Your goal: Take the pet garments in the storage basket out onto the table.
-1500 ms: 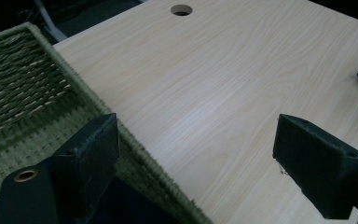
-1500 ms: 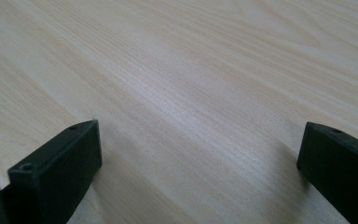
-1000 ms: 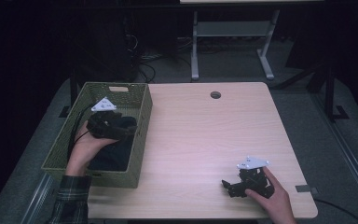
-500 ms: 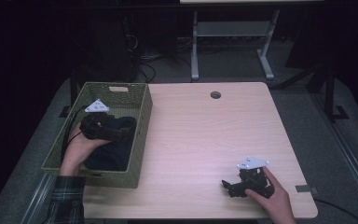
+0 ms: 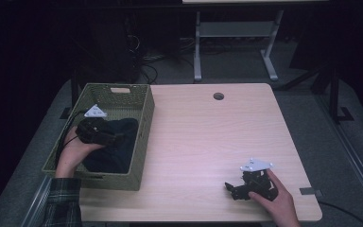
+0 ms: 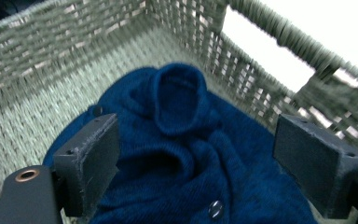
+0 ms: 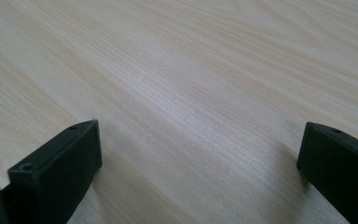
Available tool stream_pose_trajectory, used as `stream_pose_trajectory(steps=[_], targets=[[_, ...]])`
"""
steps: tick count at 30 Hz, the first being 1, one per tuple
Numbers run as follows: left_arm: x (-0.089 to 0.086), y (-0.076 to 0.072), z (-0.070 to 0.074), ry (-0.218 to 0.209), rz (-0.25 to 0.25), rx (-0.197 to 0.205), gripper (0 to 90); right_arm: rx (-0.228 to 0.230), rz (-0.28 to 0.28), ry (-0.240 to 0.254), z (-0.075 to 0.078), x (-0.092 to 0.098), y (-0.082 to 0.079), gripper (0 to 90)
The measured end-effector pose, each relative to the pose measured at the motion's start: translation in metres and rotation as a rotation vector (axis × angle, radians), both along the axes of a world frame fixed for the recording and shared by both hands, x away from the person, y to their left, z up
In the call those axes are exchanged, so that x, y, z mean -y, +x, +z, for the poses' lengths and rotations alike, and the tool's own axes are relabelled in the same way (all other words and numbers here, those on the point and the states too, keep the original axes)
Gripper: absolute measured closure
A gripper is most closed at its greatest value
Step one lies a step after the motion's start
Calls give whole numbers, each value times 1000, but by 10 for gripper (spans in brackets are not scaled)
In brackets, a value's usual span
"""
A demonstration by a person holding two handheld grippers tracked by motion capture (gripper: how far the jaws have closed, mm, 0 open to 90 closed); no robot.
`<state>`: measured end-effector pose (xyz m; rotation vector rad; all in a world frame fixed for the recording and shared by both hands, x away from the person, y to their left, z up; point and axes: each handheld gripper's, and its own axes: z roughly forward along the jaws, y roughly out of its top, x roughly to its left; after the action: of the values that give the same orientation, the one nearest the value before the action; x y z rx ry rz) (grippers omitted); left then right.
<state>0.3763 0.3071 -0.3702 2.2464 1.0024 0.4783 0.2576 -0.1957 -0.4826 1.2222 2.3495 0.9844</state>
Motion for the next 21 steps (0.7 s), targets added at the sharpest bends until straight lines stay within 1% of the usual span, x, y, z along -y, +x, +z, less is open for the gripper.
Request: stream_pose_trajectory(steps=[2, 3, 5, 7, 10, 11, 14, 15, 16, 18, 21], targets=[[0, 0, -2, 1, -2, -5, 145, 0, 0, 0, 0, 0, 0, 0], [0, 2, -6, 9, -15, -24, 145, 0, 0, 0, 0, 0, 0, 0], [0, 2, -9, 26, -11, -45, 145, 0, 0, 0, 0, 0, 0, 0], [0, 3, -14, 40, -18, -62, 145, 0, 0, 0, 0, 0, 0, 0], [0, 4, -18, 43, -20, -78, 145, 0, 0, 0, 0, 0, 0, 0], [1, 5, -19, 46, -26, -88, 145, 0, 0, 0, 0, 0, 0, 0], [3, 7, -27, 74, -49, -126, 144, 0, 0, 0, 0, 0, 0, 0], [3, 7, -27, 74, -49, -126, 144, 0, 0, 0, 0, 0, 0, 0], [3, 7, -31, 90, -63, -146, 144, 0, 0, 0, 0, 0, 0, 0], [4, 7, -32, 85, -62, -151, 144, 0, 0, 0, 0, 0, 0, 0], [5, 8, -37, 102, -92, -185, 144, 0, 0, 0, 0, 0, 0, 0]])
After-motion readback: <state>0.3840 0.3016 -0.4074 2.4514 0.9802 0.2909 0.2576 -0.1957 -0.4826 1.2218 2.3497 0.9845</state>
